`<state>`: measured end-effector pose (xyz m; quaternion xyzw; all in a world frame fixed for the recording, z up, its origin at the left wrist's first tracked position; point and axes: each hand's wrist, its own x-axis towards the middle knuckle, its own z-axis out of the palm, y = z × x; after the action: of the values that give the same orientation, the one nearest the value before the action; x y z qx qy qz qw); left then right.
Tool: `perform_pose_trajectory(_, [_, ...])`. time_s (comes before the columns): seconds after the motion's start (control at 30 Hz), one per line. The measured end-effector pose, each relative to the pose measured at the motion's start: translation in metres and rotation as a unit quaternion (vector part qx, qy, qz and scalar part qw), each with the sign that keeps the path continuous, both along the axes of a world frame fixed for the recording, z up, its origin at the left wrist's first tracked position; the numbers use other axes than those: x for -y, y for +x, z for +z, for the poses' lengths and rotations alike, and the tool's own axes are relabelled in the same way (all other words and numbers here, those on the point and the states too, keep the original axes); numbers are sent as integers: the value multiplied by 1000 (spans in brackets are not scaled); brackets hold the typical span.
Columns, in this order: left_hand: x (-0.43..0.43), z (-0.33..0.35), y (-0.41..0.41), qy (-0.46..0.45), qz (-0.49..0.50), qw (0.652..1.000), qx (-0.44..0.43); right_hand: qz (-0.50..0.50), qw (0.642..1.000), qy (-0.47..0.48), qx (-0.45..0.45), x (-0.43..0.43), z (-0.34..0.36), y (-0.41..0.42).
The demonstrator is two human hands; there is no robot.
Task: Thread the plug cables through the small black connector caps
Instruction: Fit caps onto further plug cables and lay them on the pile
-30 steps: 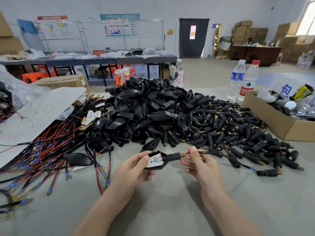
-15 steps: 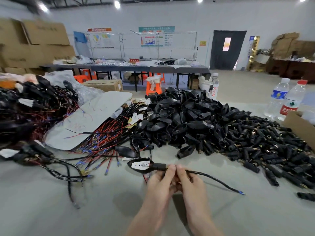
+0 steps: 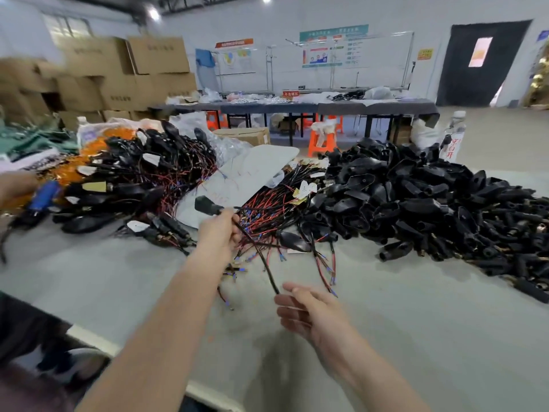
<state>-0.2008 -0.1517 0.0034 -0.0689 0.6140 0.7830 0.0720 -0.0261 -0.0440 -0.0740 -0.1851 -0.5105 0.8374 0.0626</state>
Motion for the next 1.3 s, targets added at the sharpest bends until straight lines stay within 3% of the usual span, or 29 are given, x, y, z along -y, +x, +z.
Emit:
perform_pose_trajectory(0.17, [37, 23, -42, -43, 96, 994, 12, -54, 997, 52, -18, -14, -3, 7])
perform_pose_trajectory(0.23, [42, 15, -48, -149, 107, 983, 20, -84, 994, 61, -31, -23, -6, 13])
perform_pose_trajectory(0.3, [31, 3, -35, -257, 102, 961, -28, -103, 991, 77, -43, -33, -7, 18])
perform_pose_trajectory(0.43, [-24, -32, 23, -330, 0, 927, -178, -126, 985, 94, -67, -54, -5, 27])
perform_pose_trajectory(0.57, [-82, -70, 72, -381, -117, 883, -246, -166, 974, 139, -69, -89, -5, 40])
perform_pose_trajectory(0.7, [-120, -90, 95, -521, -91, 799, -288, -210, 969, 116, -62, -135, -6, 57])
perform_pose_trajectory(0.87, [-143, -89, 84, -504, -61, 813, -283, -217, 970, -51, -91, -186, -3, 71])
perform_pose_trajectory(1.03, [-156, -95, 61, -489, -11, 835, -252, -196, 971, -104, -85, -202, -5, 70])
perform_pose_trajectory(1.13, [-162, -98, 51, -531, 11, 811, -244, -179, 976, -89, -90, -206, -8, 69])
perform_pose_trajectory(1.3, [-164, -104, 43, -616, 10, 733, -287, -189, 975, -83, -85, -214, -7, 67])
